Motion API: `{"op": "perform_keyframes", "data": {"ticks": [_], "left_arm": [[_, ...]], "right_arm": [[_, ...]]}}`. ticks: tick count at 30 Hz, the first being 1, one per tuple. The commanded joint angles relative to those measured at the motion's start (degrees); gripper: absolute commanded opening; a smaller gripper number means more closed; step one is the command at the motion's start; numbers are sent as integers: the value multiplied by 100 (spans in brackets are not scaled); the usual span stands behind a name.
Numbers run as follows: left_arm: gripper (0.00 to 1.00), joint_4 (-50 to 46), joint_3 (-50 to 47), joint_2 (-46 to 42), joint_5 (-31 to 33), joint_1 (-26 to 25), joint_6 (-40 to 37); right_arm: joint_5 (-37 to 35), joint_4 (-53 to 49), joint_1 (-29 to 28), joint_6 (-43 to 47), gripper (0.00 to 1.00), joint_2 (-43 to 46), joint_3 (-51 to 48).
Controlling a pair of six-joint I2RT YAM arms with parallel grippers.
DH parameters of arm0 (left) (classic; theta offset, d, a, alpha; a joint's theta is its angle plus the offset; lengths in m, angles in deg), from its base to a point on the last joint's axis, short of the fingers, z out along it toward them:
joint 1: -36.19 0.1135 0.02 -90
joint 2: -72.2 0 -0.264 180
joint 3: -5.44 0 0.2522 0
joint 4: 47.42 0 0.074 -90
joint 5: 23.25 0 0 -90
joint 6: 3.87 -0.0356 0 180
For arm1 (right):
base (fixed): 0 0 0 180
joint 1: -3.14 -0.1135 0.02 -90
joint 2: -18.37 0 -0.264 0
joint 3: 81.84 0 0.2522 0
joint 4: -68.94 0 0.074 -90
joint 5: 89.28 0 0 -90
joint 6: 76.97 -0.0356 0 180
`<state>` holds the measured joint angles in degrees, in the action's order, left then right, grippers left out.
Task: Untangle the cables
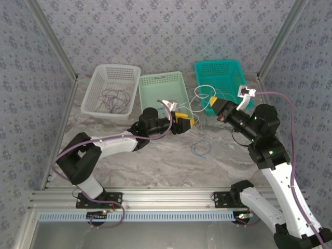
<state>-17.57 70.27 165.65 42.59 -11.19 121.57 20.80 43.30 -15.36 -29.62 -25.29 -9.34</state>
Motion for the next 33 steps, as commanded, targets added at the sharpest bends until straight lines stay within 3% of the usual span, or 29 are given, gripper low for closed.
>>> {"op": "perform_keyframes", "data": {"ticks": [1,8,10,15,19,23,28,33], "left_arm": [[53,288,254,80,28,-47,14],[6,224,30,-98,508,-35,-46],[1,105,-73,-263,727,14,-106],[0,-373,-447,-887,1246,373,-196],[0,-796,-603,-1346,1542,698,-534],[0,-1300,-444,-1650,1836,1026,-1023],[0,-1518,-141,-1882,1790,1368,-1340],[0,-1532,-17,-2140,1918,1603,-1351]], "right_arm": [[137,200,31,-90,0,45,-47],[142,-177,51,129,0,125,-7],[154,-447,90,264,0,138,23],[497,-1468,398,826,0,145,173],[1384,-1367,760,768,0,124,33],[2051,-2206,968,1482,0,-223,207],[1907,-3510,1195,2599,0,-581,461],[983,-4375,1431,3455,0,-887,701]]}}
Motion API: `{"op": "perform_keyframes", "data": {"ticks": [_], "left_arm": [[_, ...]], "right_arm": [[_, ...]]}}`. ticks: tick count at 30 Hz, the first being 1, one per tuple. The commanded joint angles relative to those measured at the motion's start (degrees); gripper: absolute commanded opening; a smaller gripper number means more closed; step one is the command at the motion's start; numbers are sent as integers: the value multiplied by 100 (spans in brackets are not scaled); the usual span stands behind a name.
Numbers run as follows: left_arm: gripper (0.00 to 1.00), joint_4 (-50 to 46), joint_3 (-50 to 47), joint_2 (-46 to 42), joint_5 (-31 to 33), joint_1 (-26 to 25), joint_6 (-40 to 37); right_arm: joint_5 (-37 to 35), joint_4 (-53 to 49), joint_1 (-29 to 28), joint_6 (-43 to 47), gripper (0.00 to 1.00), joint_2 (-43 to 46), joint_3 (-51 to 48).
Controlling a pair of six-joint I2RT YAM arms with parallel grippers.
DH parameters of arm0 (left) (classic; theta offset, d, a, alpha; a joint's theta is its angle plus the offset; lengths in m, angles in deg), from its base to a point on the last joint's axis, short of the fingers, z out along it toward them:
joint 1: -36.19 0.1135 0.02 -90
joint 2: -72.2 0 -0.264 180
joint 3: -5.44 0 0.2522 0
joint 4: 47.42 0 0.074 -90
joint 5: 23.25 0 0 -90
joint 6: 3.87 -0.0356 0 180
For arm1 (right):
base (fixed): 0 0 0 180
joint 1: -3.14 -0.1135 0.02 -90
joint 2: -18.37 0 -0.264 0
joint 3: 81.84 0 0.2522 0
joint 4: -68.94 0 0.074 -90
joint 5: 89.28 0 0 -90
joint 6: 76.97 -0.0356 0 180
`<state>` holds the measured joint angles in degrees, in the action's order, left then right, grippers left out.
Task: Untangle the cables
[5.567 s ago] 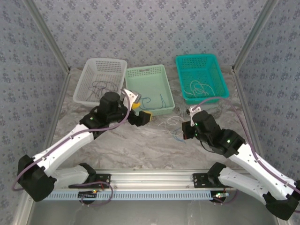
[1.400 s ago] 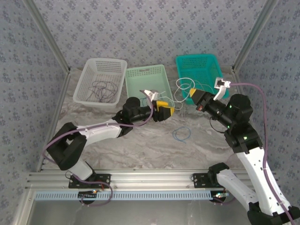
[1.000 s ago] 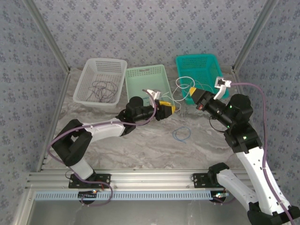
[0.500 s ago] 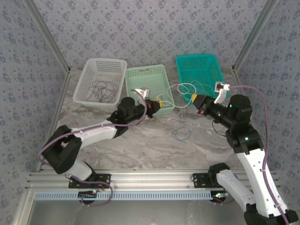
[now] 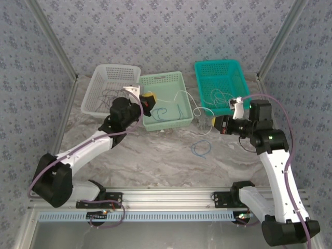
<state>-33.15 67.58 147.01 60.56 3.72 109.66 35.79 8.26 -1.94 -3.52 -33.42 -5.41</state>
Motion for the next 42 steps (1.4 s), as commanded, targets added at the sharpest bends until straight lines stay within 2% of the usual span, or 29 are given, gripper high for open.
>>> {"op": "perform_keyframes", "data": {"ticks": [1,5,9,11,13,17,28,36,42], "left_arm": [[0,82,253,-307,121,141,-119],[0,187,506,-197,-160,148,22],[17,186,872,123,-432,85,340],[22,156,990,237,-501,50,397],[37,100,1015,266,-474,2,401],[47,-25,922,198,-423,-20,366],[52,-305,335,-196,-205,-16,284],[53,-538,-93,-549,73,1,222],[55,-695,-416,-941,253,75,231]], "right_arm": [[-711,-966,101,890,0,-145,332],[-1098,-683,186,922,0,-363,402],[-1283,163,343,560,0,-631,614],[-1498,419,477,435,0,-847,936],[-1573,676,659,271,0,-1122,1268],[-1658,1399,829,-8,0,-1612,1771],[-1531,2434,1158,-355,0,-2879,2816],[-1206,2443,1388,-244,0,-4411,3859],[-1045,2164,1403,18,0,-5119,4208]]}}
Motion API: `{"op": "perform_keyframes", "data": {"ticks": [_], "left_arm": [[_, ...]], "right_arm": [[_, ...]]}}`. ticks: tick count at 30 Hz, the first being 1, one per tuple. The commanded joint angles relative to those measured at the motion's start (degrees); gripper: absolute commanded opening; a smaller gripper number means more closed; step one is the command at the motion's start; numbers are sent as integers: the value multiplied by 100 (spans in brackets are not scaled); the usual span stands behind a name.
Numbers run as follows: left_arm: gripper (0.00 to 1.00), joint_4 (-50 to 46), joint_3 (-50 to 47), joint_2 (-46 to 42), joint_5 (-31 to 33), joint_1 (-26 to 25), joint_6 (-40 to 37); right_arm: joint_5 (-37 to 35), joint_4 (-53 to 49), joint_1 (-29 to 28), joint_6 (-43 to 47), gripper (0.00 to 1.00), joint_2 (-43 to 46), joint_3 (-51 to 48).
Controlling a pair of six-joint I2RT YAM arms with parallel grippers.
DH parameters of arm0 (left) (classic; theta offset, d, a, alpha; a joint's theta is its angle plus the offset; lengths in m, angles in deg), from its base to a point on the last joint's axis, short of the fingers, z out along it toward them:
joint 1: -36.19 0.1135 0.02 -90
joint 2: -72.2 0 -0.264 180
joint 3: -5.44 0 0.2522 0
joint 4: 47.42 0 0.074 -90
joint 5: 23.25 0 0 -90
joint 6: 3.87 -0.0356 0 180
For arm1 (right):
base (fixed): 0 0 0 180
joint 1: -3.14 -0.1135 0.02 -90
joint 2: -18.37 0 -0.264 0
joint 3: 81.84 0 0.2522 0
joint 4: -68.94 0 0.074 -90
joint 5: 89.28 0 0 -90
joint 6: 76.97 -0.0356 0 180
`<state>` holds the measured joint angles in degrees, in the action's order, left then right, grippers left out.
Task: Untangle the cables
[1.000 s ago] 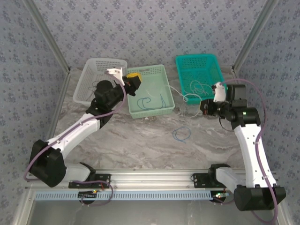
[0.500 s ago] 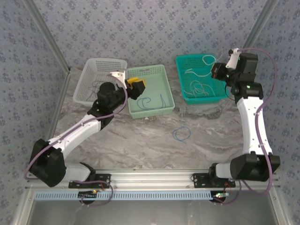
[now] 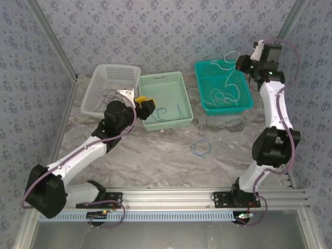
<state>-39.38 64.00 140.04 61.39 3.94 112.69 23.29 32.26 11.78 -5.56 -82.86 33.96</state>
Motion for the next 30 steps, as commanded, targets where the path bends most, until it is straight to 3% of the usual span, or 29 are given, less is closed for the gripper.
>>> {"op": "perform_keyframes", "data": {"ticks": [1,30], "left_arm": [[55,-95,-92,-297,193,71,-77],[55,-285,-583,-692,358,164,31]], "right_arm": [[188,-283,37,285,0,-218,281],[241,-1417,321,930,0,-667,-559]]}}
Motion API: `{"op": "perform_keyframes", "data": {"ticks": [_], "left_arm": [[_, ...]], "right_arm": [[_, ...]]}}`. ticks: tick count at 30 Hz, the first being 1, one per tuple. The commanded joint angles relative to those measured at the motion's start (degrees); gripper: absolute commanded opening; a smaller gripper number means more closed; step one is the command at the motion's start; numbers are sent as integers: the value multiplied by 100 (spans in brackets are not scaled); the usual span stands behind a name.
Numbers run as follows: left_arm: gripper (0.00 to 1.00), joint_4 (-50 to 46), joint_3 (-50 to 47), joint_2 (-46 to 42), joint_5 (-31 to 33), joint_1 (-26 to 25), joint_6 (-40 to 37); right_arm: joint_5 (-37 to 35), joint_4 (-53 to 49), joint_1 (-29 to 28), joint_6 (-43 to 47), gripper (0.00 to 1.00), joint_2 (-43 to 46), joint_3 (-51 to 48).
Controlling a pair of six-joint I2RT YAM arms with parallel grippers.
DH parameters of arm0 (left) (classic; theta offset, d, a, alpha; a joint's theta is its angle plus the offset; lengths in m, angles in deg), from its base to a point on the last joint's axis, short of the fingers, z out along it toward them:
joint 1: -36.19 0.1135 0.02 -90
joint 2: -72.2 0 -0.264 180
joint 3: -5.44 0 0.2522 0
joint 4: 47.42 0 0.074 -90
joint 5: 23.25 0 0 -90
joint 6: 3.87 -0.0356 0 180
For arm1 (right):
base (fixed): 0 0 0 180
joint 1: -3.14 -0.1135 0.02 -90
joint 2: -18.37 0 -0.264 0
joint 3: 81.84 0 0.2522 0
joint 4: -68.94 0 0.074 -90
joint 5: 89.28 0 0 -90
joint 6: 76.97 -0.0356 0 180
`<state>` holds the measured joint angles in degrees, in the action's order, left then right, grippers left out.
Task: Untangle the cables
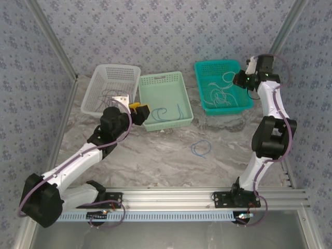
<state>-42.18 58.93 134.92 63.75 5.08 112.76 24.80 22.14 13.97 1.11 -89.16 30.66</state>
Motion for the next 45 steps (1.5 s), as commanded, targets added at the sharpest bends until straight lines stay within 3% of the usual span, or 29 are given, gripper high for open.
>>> {"op": "perform_keyframes", "data": {"ticks": [1,6,9,14,18,22,30,37,45], "left_arm": [[55,-7,-93,-206,132,45,26],[55,-3,-184,-225,141,56,78],[55,12,-222,-225,136,53,127],[55,-1,-283,-268,146,58,167],[55,-86,-346,-382,193,55,175],[55,-201,-404,-484,204,53,167],[55,-470,-563,-689,69,43,254],[61,-769,-502,-769,-48,-92,97],[65,-793,-501,-744,-84,-192,88]], "right_arm": [[80,-419,126,276,0,-24,-314],[180,-621,239,407,0,-28,-541],[274,-776,244,501,9,-82,-505],[360,-830,246,507,15,-93,-479],[370,-895,249,464,63,-31,-476],[224,-755,238,330,81,344,-704],[-208,-561,-313,235,80,1935,-2043],[-839,-760,-1535,170,72,3181,-3731],[-1558,-750,-2216,-775,54,3788,-5225]]}}
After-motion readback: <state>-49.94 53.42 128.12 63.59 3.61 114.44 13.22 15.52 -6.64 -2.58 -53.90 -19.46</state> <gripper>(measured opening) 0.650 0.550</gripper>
